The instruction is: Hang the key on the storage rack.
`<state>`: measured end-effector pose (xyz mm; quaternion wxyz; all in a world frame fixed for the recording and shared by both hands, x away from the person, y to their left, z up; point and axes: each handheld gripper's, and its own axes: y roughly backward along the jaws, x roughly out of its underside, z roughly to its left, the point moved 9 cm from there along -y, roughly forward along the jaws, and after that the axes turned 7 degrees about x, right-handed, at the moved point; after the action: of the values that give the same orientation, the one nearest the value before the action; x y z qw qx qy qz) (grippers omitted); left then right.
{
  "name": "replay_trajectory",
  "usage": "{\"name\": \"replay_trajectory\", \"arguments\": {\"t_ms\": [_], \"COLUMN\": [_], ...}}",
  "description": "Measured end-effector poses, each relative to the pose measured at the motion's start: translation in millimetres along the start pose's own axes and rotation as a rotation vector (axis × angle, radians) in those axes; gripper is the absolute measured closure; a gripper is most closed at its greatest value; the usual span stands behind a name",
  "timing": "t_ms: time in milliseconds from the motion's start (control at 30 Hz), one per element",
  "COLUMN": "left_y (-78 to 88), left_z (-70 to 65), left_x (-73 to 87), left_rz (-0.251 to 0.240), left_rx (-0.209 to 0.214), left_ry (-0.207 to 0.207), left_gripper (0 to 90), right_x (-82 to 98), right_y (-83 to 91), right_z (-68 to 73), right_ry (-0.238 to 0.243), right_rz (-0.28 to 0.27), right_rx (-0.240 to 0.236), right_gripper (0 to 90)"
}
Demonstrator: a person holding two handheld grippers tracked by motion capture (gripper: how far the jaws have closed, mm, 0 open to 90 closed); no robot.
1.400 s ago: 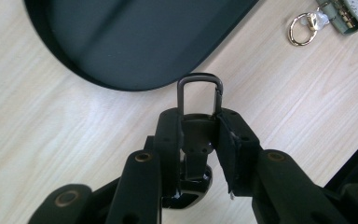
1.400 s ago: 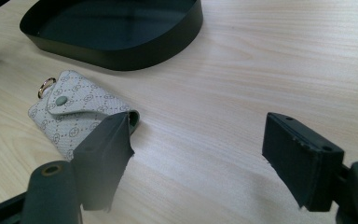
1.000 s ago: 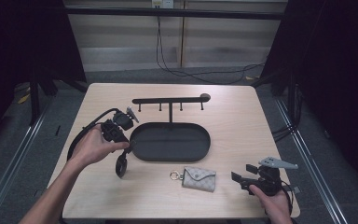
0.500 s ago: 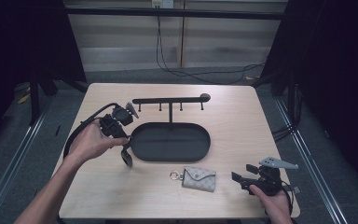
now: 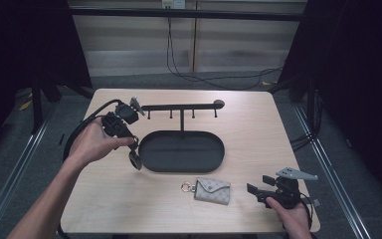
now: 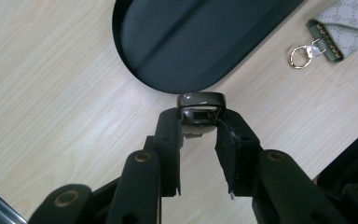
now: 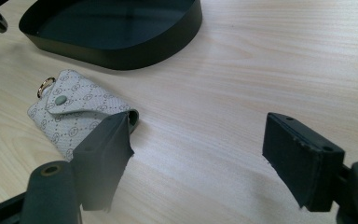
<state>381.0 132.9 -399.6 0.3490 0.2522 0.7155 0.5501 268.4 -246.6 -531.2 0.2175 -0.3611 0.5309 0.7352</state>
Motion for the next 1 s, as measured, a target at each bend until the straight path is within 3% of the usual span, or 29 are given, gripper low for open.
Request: {"name": "replay_trajectory", "arguments": {"t_ms": [367, 733, 1000], "left_y": [9.3, 12.0, 9.7], "left_z": [1.7, 12.6, 18.1], "left_x": [-15.6, -34.9, -48.5], "left_rz": [0.005, 0.009, 0.049], "left_rx": [-0.017, 0.022, 0.036], "left_ry": [0.02, 0.079, 0.123], "left_gripper": [70.7, 70.7, 70.7], "right_x": [-0.1, 0.7, 0.8], "right_y": [0.3, -0.6, -0.4], "right_z": [-0.2, 0.2, -0.2], "right_ry": [-0.001, 0.01, 0.005], "right_rz": [-0.003, 0.004, 0.004], "right_rx": [0.0, 0.004, 0.006], "right_gripper": [23.2, 23.2, 23.2]}}
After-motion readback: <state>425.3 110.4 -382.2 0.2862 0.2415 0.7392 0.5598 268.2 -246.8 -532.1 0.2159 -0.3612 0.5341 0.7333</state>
